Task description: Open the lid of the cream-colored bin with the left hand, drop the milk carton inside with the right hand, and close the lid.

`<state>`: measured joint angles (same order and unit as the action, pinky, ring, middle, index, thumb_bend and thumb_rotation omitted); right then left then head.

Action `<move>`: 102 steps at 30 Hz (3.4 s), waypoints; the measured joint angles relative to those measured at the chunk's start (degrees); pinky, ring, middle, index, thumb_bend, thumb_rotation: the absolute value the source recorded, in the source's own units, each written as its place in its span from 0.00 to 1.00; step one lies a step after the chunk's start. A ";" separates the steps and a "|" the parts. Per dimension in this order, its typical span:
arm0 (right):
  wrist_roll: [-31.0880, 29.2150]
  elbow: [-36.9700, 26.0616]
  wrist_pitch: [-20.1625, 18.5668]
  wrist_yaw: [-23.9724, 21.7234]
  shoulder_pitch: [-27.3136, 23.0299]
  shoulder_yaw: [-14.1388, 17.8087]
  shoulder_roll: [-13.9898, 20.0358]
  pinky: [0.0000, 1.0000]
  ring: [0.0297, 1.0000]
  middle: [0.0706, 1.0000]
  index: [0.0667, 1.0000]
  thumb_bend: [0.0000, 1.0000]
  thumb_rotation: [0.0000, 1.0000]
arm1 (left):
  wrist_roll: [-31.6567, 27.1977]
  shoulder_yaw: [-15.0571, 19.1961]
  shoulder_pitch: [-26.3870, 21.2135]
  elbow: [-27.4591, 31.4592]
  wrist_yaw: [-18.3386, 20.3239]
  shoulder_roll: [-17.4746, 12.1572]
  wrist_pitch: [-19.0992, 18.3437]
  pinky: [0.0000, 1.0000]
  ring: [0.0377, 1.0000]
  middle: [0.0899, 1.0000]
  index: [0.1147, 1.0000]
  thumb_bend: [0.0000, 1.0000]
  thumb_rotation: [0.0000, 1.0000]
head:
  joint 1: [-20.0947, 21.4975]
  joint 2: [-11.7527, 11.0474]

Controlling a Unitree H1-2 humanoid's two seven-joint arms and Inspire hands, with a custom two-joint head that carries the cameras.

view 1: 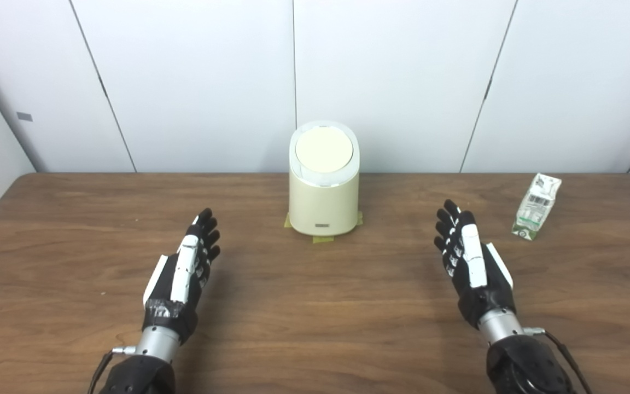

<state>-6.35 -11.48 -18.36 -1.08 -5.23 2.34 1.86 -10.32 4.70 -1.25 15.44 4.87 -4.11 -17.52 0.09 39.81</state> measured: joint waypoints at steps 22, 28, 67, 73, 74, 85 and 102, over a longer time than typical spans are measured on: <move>1.17 3.09 1.31 -0.41 -0.02 -1.42 -0.43 1.00 1.00 0.99 1.00 0.64 1.00 | 1.62 -7.87 -29.12 -12.31 0.32 -8.61 -9.70 0.87 0.92 0.98 1.00 0.72 0.39 | 1.14 -5.54; 1.86 4.56 3.50 -0.61 0.05 -1.69 -0.37 1.00 0.99 0.98 1.00 0.63 1.00 | 6.33 -12.91 -36.49 -20.54 0.46 -10.30 -9.71 0.83 0.93 0.95 0.98 0.75 0.31 | 0.97 -9.32; 1.00 11.37 14.70 -2.07 0.16 -1.92 -0.52 1.00 0.98 0.98 1.00 0.67 1.00 | 38.41 -25.71 -51.45 -44.15 0.21 -6.76 0.35 0.78 0.92 0.97 0.94 0.86 0.05 | 0.79 -16.79; 0.98 11.20 14.55 -2.07 0.21 -1.92 -0.52 1.00 0.98 0.98 1.00 0.67 1.00 | 40.09 -25.86 -51.47 -44.34 0.21 -6.84 0.66 0.82 0.92 0.96 0.94 0.86 0.04 | 0.53 -16.44; 0.98 11.13 14.51 -2.07 0.25 -1.93 -0.51 1.00 0.97 0.98 1.00 0.67 1.00 | 40.52 -26.04 -51.47 -44.35 0.22 -6.92 0.70 0.81 0.91 0.96 0.94 0.87 0.04 | 0.53 -16.44; 1.17 10.24 13.95 -1.65 0.74 -2.01 -0.88 1.00 0.97 0.97 1.00 0.66 1.00 | 49.49 -32.67 -52.65 -44.57 0.28 -10.28 5.01 0.84 0.90 0.92 0.93 0.97 0.01 | 0.79 -15.38; 2.40 9.20 12.35 -1.06 0.72 -2.27 -0.94 1.00 0.96 0.97 1.00 0.66 1.00 | 45.99 -26.49 -51.80 -43.30 2.30 -9.44 6.31 0.81 0.88 0.90 0.90 0.84 0.08 | 1.05 -14.77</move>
<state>-3.94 -2.28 -6.01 -2.15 -4.51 0.07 0.93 35.67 -21.78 -53.05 -27.86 7.17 -13.55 -11.21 1.14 25.05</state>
